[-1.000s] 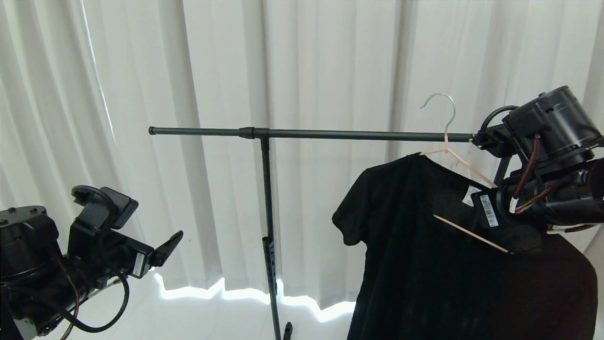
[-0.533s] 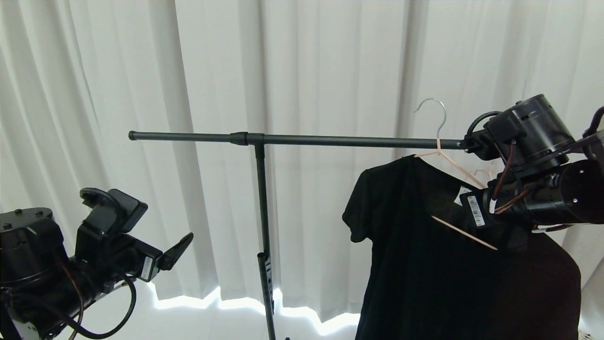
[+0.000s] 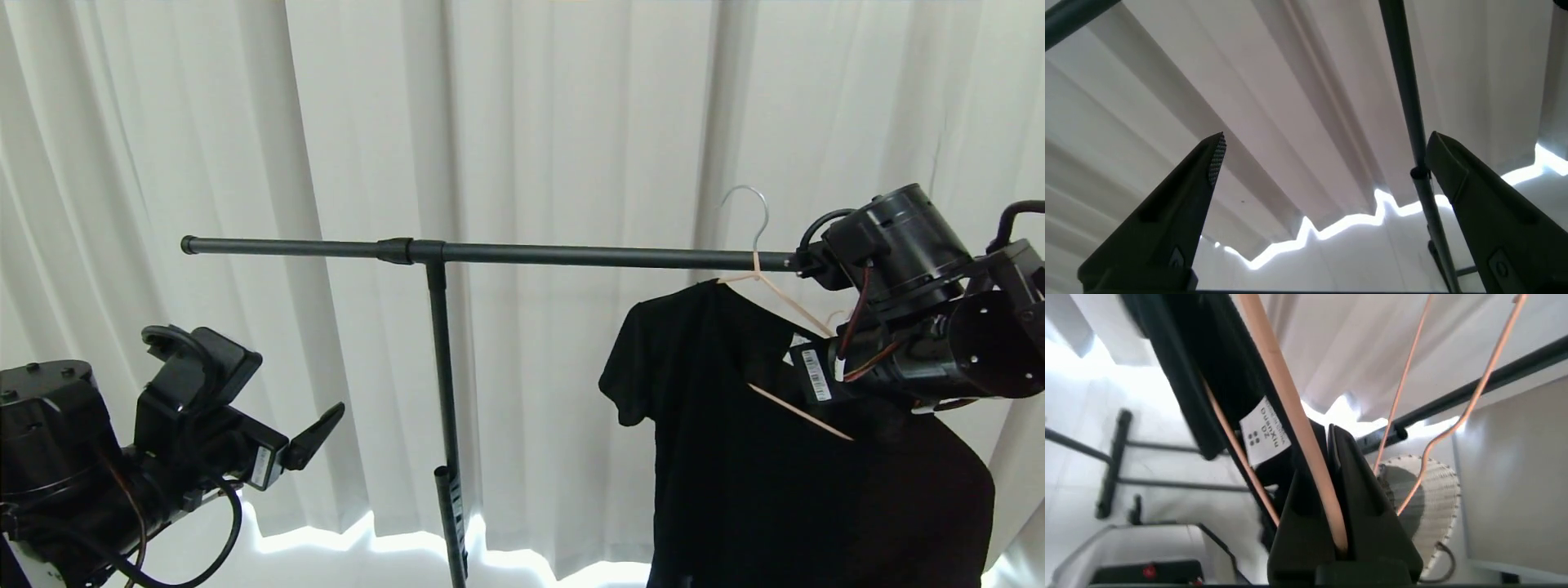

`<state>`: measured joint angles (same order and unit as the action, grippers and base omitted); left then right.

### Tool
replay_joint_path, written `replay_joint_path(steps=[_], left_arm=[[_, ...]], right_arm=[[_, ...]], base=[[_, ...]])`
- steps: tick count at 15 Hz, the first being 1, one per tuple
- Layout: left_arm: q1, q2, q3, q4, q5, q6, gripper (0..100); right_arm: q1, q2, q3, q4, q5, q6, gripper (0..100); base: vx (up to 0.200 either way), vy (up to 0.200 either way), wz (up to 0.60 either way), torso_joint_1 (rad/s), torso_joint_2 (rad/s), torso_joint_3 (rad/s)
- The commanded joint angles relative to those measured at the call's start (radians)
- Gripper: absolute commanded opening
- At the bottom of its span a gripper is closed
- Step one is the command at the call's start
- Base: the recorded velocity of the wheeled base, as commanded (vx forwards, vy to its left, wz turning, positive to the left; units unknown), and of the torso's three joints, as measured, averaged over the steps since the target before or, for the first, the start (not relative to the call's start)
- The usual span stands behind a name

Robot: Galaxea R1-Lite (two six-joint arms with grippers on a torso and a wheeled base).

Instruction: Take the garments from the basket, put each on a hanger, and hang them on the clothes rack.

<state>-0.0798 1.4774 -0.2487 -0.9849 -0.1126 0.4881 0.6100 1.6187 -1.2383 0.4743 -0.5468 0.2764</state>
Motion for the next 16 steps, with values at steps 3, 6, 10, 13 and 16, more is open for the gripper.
replay_joint_path(steps=[3, 6, 10, 13, 16], left_arm=[[0.000, -0.019, 0.000, 0.000, 0.001, 0.000, 100], [0.000, -0.025, 0.002, 0.000, 0.001, -0.002, 100], [0.000, -0.028, 0.003, 0.000, 0.001, 0.000, 100], [0.000, -0.034, 0.006, 0.000, 0.001, -0.002, 100], [0.000, -0.037, 0.006, 0.000, 0.001, -0.005, 100]], right_arm=[[-0.029, 0.095, 0.002, -0.037, -0.013, 0.043, 0], [-0.030, 0.144, 0.002, -0.039, -0.030, 0.090, 0], [-0.032, 0.181, 0.000, -0.037, -0.062, 0.130, 0], [-0.032, 0.193, 0.000, -0.037, -0.062, 0.133, 0], [-0.033, 0.198, -0.003, -0.037, -0.062, 0.133, 0]], base=[[0.000, 0.000, 0.00, 0.000, 0.00, 0.000], [0.000, 0.000, 0.00, 0.000, 0.00, 0.000], [0.000, 0.000, 0.00, 0.000, 0.00, 0.000], [0.000, 0.000, 0.00, 0.000, 0.00, 0.000], [0.000, 0.000, 0.00, 0.000, 0.00, 0.000]])
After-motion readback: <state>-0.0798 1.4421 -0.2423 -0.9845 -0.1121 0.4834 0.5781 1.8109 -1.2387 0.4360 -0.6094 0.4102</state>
